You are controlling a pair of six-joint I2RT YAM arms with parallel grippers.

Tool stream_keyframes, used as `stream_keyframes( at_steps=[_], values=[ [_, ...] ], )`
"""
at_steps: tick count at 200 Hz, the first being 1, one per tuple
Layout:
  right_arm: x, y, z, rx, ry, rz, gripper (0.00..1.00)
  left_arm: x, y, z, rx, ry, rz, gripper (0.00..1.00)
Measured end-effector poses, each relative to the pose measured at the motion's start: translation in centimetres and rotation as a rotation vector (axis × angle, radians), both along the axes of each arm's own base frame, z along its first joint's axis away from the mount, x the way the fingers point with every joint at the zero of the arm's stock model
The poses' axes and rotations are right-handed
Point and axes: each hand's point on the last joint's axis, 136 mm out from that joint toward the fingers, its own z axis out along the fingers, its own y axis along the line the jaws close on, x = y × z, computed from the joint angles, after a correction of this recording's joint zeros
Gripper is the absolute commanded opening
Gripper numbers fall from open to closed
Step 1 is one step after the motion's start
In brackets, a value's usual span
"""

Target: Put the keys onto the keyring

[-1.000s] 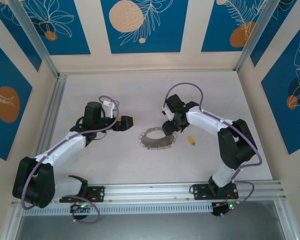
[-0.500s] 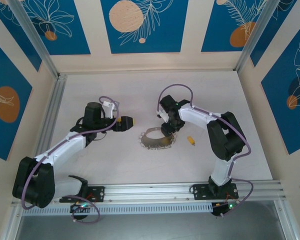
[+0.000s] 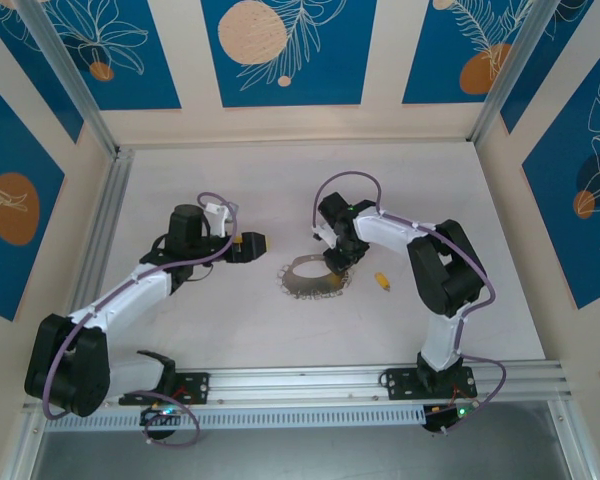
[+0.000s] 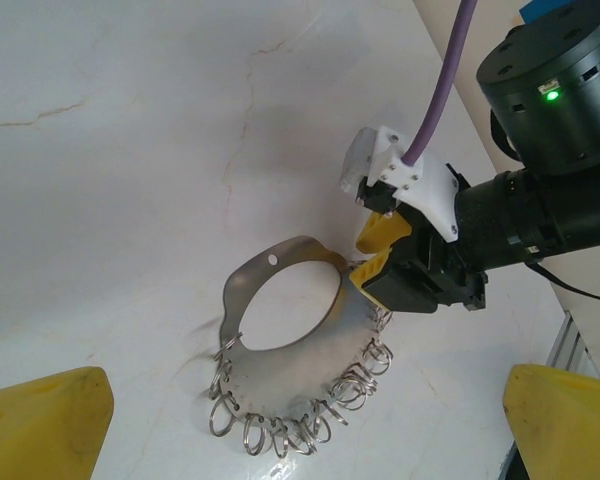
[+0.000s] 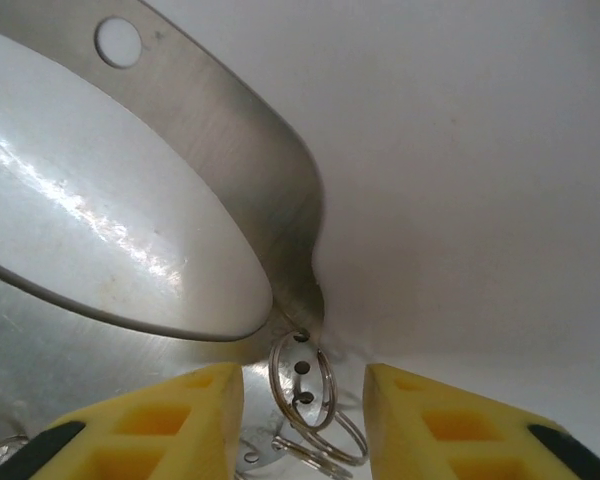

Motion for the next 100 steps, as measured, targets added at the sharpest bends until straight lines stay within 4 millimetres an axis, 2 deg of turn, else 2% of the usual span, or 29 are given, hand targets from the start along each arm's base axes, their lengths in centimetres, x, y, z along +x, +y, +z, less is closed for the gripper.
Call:
stream_keyframes(
  at_steps=[44,68,100],
  values=[
    [0.34,0.00,0.16,-0.008,-0.010,0.017,0.17,-0.06,0.04,0.49,-0.006,-0.011,0.002,1.00],
    [0.25,-0.09,0.14,-0.011,-0.005,0.019,0.15,-0.07,0.04,0.50,-0.006,-0.012,0.002,1.00],
    [0.14,-0.24,0.12,-0.015,0.000,0.025,0.17,-0.04,0.03,0.57,-0.007,-0.013,0.002,1.00]
  ],
)
